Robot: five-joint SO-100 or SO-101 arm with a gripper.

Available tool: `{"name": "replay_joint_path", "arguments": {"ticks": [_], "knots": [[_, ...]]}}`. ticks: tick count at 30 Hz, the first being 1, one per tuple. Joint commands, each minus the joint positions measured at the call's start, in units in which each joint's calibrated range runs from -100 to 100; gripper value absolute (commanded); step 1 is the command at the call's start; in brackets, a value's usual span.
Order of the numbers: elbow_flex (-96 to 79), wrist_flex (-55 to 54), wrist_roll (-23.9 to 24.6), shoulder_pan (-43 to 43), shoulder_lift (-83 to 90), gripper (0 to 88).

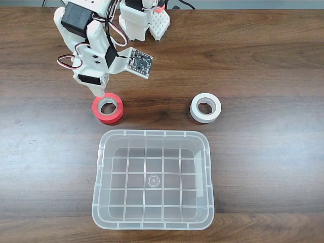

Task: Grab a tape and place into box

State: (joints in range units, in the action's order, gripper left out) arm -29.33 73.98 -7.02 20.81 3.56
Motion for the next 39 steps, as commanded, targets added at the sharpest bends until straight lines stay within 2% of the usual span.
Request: {"name": "replay_joint_path", "arguments": {"ticks": [1,11,21,26,34,39], "knots": [[4.93,-1.89,-2.05,0.91,-0.66,26.5],[3.71,-4.98,-3.79,0.84,-1.47,26.4],[3.97,-7.37,-4.05,0.84,-9.27,26.0],[3.45,-7.72,-4.05,0.62,-9.99,15.7],[3.45,-6.17,-4.05,0.62,-9.67,16.4],[3.45,-6.77,-4.05,0.40,-10.07,13.4]]}}
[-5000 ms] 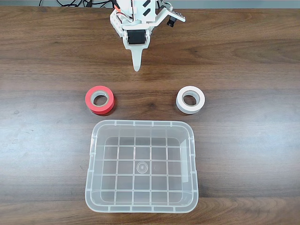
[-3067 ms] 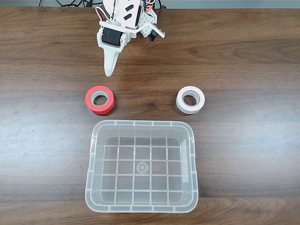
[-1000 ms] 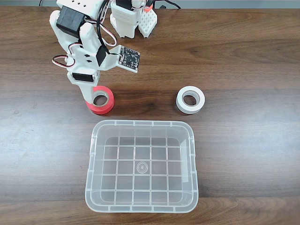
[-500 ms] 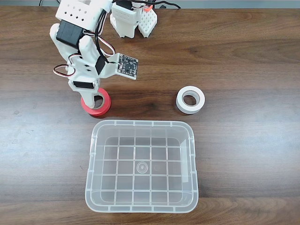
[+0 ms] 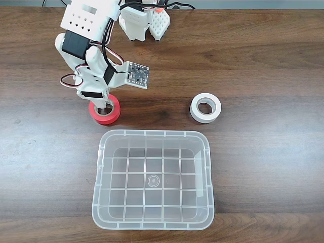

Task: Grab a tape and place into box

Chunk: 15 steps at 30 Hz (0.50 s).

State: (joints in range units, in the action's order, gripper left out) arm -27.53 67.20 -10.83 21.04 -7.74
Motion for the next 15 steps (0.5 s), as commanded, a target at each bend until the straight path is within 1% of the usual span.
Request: {"name": "replay_joint_path", "arguments": {"ticks": [1,5,15], "knots": [[1.64,-0.08,-0.24,0.18,1.07,11.8],[1.64,-0.08,-0.08,0.25,0.99,1.0],[2.43,1.38,-0.19,0.69,4.53,1.3]]}}
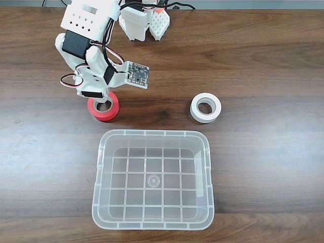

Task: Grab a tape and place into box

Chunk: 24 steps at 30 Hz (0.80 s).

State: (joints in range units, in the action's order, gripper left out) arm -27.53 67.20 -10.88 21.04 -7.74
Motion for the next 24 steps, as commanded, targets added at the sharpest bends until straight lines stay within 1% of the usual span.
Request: {"name": "replay_joint_path", "arguments": {"ticks": [1,13,20,24], "knots": [[2.60,2.49,-0.14,0.69,5.89,1.3],[8.74,18.67,-0.24,-0.04,29.95,1.3],[14.43,20.13,-0.93,-0.12,33.73,1.3],[21.61,20.13,-0.88,-3.70,32.76,1.3]]}}
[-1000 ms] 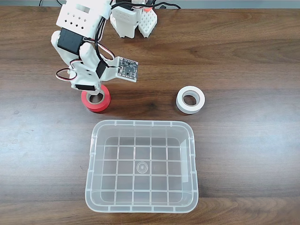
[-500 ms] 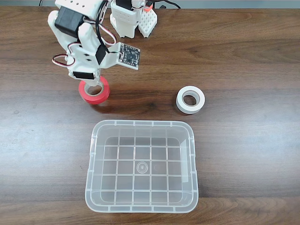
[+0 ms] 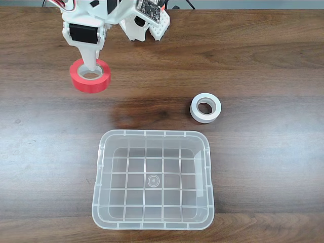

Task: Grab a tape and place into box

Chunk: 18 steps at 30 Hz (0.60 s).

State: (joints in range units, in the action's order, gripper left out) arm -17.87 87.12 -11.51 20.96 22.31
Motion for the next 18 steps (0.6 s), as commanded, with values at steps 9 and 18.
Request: {"name": "replay_joint_path", "arguments": {"ticks": [9,18], "knots": [[33.51,-0.30,1.17,-13.06,-11.37,1.3],[55.76,-2.10,1.96,-18.62,-32.93,1.3]]}}
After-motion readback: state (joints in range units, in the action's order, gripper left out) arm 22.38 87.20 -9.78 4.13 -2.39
